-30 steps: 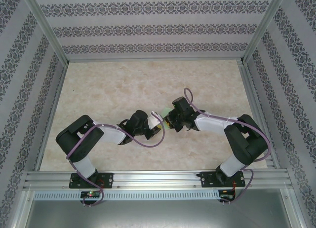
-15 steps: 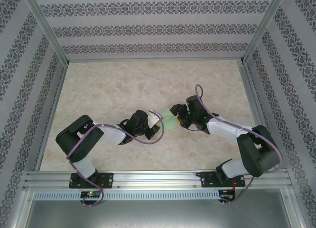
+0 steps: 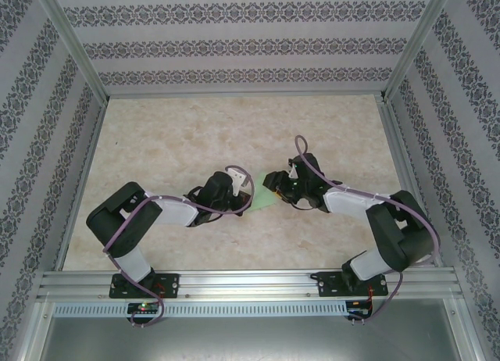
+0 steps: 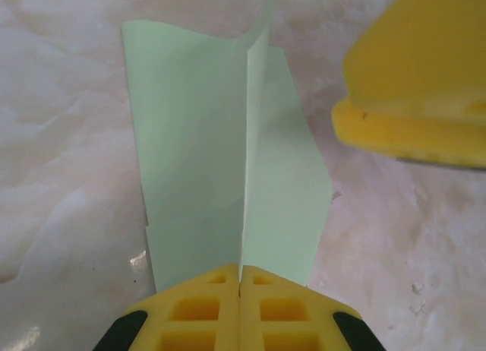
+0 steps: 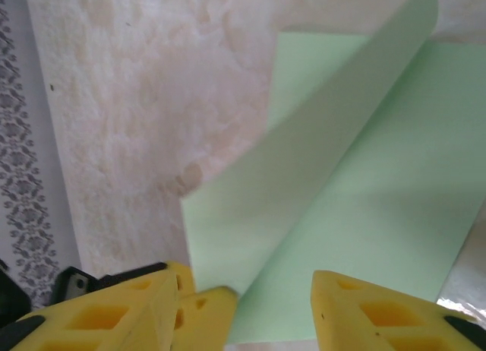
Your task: Fold a paper plane with a square sheet of paper (pick it up from the middle)
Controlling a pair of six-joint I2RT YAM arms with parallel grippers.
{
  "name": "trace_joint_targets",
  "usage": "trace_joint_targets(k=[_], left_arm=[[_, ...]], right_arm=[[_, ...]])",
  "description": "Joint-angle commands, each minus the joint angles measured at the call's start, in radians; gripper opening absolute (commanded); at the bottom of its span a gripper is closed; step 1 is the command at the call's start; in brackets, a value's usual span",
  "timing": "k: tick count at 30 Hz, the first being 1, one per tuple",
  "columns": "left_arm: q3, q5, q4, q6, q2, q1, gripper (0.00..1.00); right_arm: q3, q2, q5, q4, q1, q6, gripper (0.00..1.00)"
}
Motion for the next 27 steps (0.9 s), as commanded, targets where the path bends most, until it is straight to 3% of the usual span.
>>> trace_joint_targets(k=[1,15,27], left_arm=[[-0.01,0.039,0.049,-0.144,0.0,0.02,0.05],[-0.006,0.085,0.041,-0.215,0.036,0.039,0.06],[0.032,0.091,-0.046,-0.222,0.061,0.041,0.1]], right_arm=[[0.027,0.038,-0.036,0.026,0.019,-0.047,0.49],[0.1,0.153,-0.058,0.014,0.03,-0.063,0.49],[0.144,0.212,0.002,-0.118,0.031,-0.084,0.49]])
